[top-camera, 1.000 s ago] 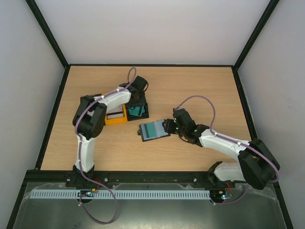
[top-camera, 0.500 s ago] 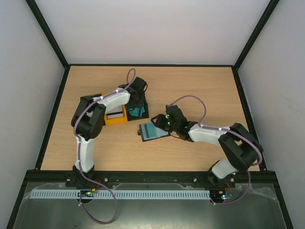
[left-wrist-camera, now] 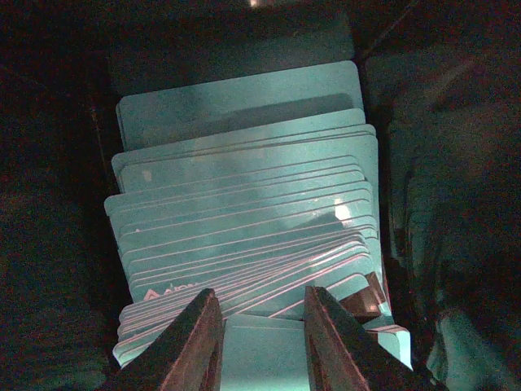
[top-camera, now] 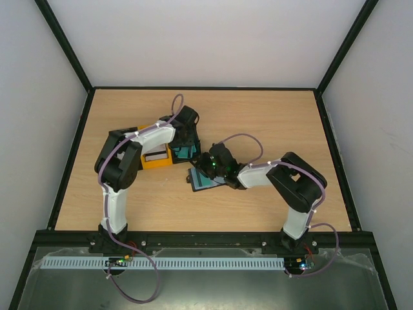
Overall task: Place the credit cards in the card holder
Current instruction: Pick up the credit card from the storage box.
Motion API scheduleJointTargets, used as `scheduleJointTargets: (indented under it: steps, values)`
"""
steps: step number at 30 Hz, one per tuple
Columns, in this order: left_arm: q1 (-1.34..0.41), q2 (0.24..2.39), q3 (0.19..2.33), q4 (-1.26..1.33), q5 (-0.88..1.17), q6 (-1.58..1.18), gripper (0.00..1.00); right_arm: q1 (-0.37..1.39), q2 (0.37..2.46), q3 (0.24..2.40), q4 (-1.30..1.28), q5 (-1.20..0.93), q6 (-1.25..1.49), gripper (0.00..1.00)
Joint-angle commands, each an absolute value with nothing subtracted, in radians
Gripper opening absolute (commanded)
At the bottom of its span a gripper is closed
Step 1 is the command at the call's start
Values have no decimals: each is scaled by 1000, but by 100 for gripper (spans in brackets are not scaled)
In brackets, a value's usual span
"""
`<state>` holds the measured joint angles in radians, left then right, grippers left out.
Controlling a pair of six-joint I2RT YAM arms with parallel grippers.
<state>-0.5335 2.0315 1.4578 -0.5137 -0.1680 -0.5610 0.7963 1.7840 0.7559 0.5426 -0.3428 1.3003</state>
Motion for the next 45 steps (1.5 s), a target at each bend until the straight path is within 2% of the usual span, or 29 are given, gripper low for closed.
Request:
scheduleJointTargets:
  steps: [1, 5, 11, 22, 37, 45]
  values:
    - [-532, 2002, 1438, -535, -167, -541, 31, 798, 1814, 810, 586, -273, 1356, 34]
    - [-530, 1997, 1432, -531, -166, -535, 31, 798, 1846, 831, 586, -250, 1383, 33]
    - [-523, 1987, 1419, -528, -161, -526, 30, 798, 1869, 854, 566, -212, 1389, 22]
    - [-517, 1985, 1417, -523, -150, -509, 30, 798, 1873, 904, 486, -144, 1329, 10]
    - [-509, 1976, 1410, -515, -140, -493, 30, 798, 1916, 951, 440, -163, 1323, 9]
    - [-505, 1974, 1403, -509, -143, -491, 30, 798, 1872, 945, 383, -95, 1286, 11]
